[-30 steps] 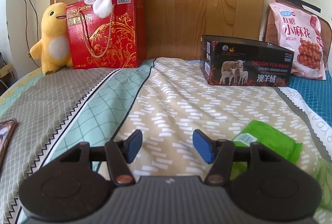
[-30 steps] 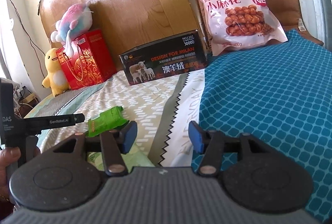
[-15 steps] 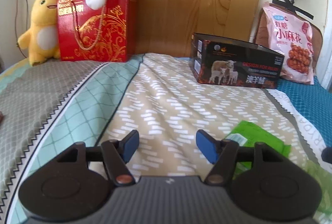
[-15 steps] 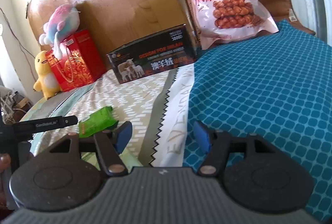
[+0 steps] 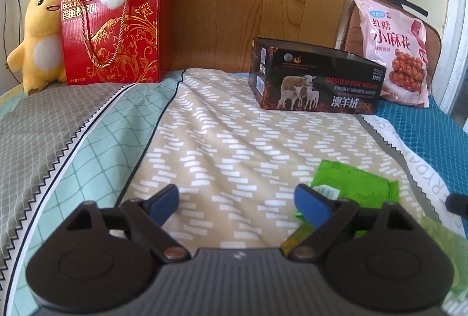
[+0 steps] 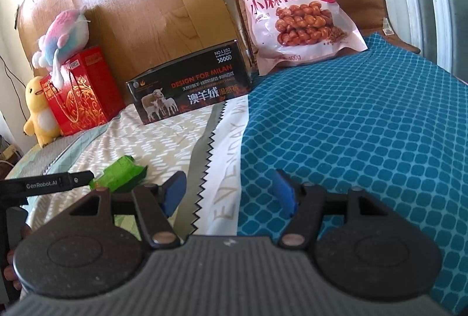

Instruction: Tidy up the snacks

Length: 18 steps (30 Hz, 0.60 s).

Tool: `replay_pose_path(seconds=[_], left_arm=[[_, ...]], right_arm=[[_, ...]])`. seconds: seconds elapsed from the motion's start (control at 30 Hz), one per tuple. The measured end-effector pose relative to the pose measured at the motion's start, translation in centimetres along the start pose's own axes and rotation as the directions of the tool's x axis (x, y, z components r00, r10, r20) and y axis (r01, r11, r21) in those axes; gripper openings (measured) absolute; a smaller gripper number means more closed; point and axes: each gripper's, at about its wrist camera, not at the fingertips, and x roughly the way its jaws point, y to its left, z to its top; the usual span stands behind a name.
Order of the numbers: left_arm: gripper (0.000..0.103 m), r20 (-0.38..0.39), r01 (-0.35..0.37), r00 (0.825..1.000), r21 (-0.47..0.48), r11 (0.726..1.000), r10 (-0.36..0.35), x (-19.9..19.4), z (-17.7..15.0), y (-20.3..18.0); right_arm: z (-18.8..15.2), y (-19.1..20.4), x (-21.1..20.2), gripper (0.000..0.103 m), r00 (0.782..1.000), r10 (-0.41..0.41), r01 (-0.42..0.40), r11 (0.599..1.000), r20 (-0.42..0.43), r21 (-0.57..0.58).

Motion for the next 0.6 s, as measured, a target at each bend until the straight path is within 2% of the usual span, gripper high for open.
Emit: replay_pose_path(seconds=[0.1,0.2,0.37,0.43,0.5,0.6], left_arm=[[0.103,-0.001,-0.049,0.999,-0.003,0.999,0.049,-0.1,0.0,-0.3],[0.103,0.011,-0.070,0.997,-0.009,0.998,0.070,-0.2,-0.1,-0.3],[0.103,-0.005,-0.102,0.995,-0.032,0.994,0.102,-0.4,0.1,0.3],[0.103,0.012,-0.114,0.993,-0.057,0.992,0.115,-1.2,-0.1,0.9],[0.103,0.021,-0.151,0.988,-0.070,0.986,0.153,-2.0,0.0,1.4],[0.103,0.011,-0.228,0.973,-0.038,0.973,0.229,-2.6,0.5,1.9]], right_arm=[[-0.1,-0.3,-0.3,0.071,1.000,-0.010,0.009,1.000,0.019,0.029],[-0.2,-0.6,-0.5,0.080,1.000,-0.003,0.001,0.999,0.031,0.047],[-0.1,-0.4,-0.2,0.087,0.999,0.052,-0.053,0.998,0.009,0.035],[0.0,-0.5,0.0,0.088,0.997,0.079,-0.079,0.996,0.000,0.029],[0.0,-0.5,0.0,0.089,0.995,0.096,-0.096,0.995,-0.001,0.030],[-0.1,-0.7,-0.1,0.089,0.994,0.110,-0.110,0.993,0.005,0.041]])
